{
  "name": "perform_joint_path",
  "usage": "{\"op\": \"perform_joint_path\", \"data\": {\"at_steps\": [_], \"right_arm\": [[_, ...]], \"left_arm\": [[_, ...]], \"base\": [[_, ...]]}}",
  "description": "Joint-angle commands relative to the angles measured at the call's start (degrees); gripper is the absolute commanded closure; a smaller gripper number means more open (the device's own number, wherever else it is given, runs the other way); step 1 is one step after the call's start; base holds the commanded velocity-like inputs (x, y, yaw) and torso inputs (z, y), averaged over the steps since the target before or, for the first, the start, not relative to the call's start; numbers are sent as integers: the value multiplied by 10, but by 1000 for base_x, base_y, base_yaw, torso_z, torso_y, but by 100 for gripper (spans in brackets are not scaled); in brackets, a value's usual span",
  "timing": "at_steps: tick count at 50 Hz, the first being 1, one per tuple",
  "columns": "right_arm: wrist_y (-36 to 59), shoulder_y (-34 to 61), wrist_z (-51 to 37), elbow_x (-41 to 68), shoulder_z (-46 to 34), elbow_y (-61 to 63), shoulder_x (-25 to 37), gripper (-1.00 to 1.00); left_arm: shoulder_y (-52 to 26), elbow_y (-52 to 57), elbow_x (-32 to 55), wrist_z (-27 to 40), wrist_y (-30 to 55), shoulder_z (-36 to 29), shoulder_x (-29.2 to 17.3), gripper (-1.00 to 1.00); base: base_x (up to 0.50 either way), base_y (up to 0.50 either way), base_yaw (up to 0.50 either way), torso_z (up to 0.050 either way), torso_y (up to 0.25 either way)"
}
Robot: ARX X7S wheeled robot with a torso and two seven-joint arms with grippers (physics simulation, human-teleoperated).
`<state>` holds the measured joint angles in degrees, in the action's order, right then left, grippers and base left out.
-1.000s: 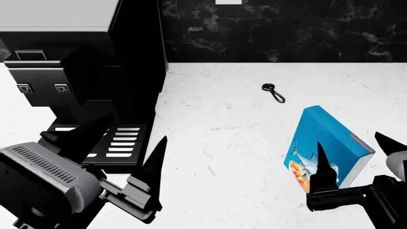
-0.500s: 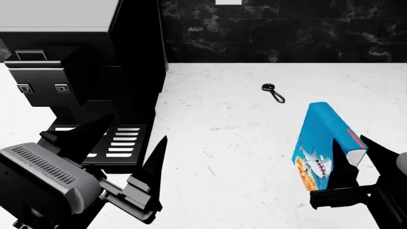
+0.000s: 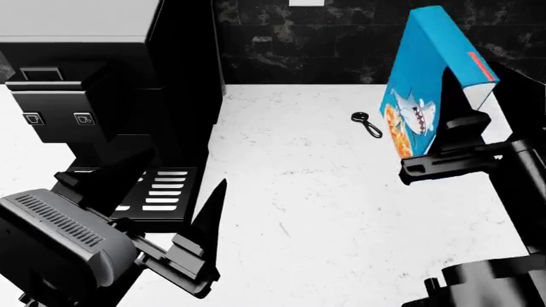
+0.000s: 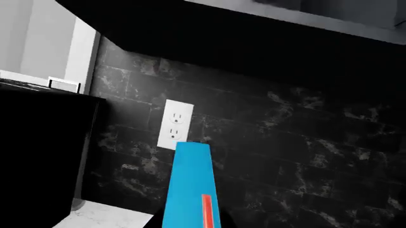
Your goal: Pick the cereal and boxed food from the counter and place them in the cabinets closest to them.
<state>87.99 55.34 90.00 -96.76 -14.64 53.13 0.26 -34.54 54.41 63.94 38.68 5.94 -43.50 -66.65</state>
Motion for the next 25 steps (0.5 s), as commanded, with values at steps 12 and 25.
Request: {"op": "perform_joint_path", "data": {"at_steps": [12, 25], "right_arm": [[20, 407, -117, 185, 12, -108, -3, 100], [20, 456, -645, 723, 25, -58, -2, 100]], "left_arm": [[-10, -8, -6, -6, -8, 4, 23, -100], [-5, -10, -13, -6, -14, 5, 22, -100]], "base": [[0, 0, 0, 0, 0], [0, 0, 0, 0, 0]]}}
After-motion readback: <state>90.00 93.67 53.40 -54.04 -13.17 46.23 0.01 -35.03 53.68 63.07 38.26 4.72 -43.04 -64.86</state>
